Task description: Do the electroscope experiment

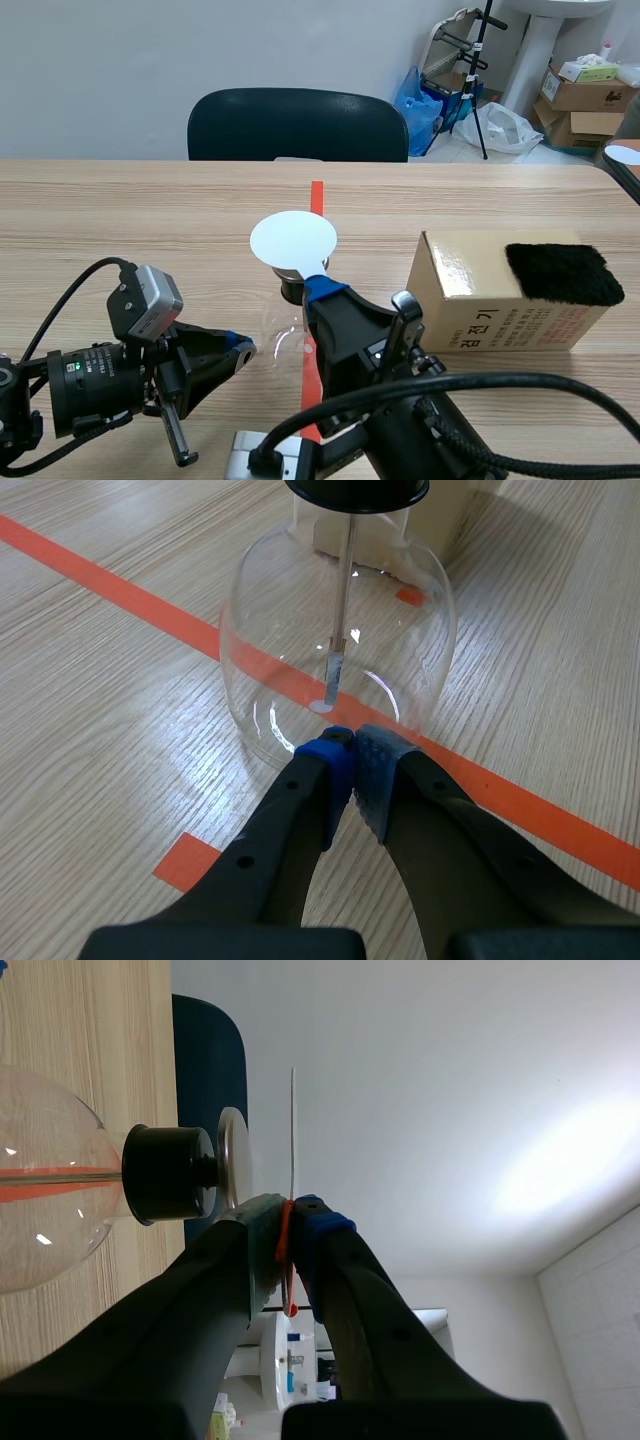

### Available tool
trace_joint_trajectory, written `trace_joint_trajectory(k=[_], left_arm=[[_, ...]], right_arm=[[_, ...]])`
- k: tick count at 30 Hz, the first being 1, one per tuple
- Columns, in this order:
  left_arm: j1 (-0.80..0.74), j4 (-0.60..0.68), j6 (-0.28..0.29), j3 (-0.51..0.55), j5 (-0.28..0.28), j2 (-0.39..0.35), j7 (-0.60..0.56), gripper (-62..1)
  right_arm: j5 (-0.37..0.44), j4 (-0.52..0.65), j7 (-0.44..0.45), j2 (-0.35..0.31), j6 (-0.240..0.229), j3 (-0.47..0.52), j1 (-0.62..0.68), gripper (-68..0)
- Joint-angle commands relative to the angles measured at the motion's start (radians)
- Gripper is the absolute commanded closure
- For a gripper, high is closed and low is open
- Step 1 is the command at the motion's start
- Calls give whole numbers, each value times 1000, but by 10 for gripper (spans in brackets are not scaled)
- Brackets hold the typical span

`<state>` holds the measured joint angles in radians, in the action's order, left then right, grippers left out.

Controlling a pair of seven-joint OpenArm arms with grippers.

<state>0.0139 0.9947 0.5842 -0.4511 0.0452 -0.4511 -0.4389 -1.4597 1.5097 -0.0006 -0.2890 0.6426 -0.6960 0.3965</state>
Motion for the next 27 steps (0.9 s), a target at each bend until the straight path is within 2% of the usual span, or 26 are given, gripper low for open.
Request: trace_joint_trajectory(k=[1, 6, 12, 18, 27], left_arm=[[6, 21, 2, 3, 14, 7, -14, -32], [6, 21, 2, 3, 14, 7, -14, -32], [6, 21, 2, 3, 14, 7, -14, -32], [6, 21, 2, 3, 14, 7, -14, -32], [6, 21, 2, 3, 14, 7, -14, -32]], right_arm=[[-1, 16, -4, -5, 14, 1, -14, -10], [-1, 16, -14, -5, 14, 1, -14, -10], [-1, 16, -74, -5, 14, 1, -14, -10], [-1, 16, -204, -5, 14, 1, -14, -10], [-1, 16, -452, -5, 14, 1, -14, -10]])
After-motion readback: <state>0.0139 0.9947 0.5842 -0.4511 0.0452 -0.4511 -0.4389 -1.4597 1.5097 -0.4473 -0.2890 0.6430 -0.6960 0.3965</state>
